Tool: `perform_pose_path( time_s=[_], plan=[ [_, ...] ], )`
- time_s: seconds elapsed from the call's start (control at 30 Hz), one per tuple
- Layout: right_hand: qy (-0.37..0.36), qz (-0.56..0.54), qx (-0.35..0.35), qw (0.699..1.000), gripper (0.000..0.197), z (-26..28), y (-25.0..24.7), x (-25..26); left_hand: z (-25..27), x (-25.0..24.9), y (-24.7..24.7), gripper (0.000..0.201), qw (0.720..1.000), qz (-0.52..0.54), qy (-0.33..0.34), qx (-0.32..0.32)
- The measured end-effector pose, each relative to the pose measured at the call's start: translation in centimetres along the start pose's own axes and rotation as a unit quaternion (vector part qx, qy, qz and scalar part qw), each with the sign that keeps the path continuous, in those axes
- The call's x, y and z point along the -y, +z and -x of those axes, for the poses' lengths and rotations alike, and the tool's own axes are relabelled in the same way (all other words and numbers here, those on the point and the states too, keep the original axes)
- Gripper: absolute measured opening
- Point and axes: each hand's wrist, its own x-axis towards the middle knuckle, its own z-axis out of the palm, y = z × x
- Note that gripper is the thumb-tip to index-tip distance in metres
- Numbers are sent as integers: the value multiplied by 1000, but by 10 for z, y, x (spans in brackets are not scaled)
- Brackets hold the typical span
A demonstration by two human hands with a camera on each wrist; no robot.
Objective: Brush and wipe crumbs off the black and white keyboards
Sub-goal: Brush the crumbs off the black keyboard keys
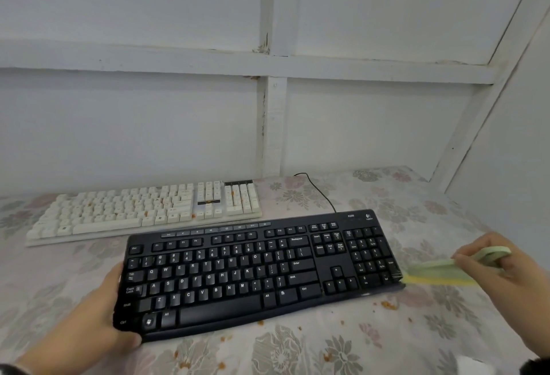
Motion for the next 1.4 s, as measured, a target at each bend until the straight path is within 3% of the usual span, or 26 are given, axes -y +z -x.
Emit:
perform_pose_path(
  time_s=[0.03, 0.07, 0.1, 0.17, 0.27, 0.37, 0.4, 0.5, 0.6, 0.73, 1.03, 1.3, 1.4],
  plan=[
    [-9, -2, -3, 1000, 28, 2, 2, 6, -9, -2, -8, 107, 996, 93, 8, 0],
    [-23, -12, 2, 1000, 28, 2, 5, 10, -6, -2, -8, 106, 993, 112, 10, 22],
    [-38, -12, 9, 999, 27, 4, 8, 16, -10, 0, -10, 106, 998, 64, 27, 5],
    [-62, -15, 24, 998, 22, 6, 15, 25, -9, -5, -7, 106, 994, 102, 40, 16],
    [-81, -18, 39, 996, 13, 9, 21, 32, -13, -1, -9, 103, 995, 95, 14, 1],
    [-53, -34, 54, 997, 2, 10, 21, 41, -10, -4, -7, 94, 993, 110, 27, 17],
    [-40, -52, 67, 996, 13, 10, 20, 42, -10, -2, -7, 92, 994, 103, 20, 12],
    [-10, -80, 91, 993, 77, 10, 16, 40, -12, 1, -5, 100, 995, 97, 31, 3],
    [19, -126, 101, 987, 91, 5, 11, 32, -16, 7, -5, 105, 996, 84, 17, -4],
    [35, -176, 137, 974, 89, 3, 7, 28, -13, 5, -7, 90, 996, 91, -5, 1],
    [43, -223, 155, 962, 86, -2, 5, 22, -14, 22, -10, 105, 995, 89, -39, 18],
    [51, -241, 180, 952, 91, -9, 5, 20, -13, 18, -11, 91, 996, 57, -70, 8],
    [51, -264, 182, 946, 69, -8, 11, 26, -8, 13, -9, 89, 997, 47, -68, 0]
  ],
)
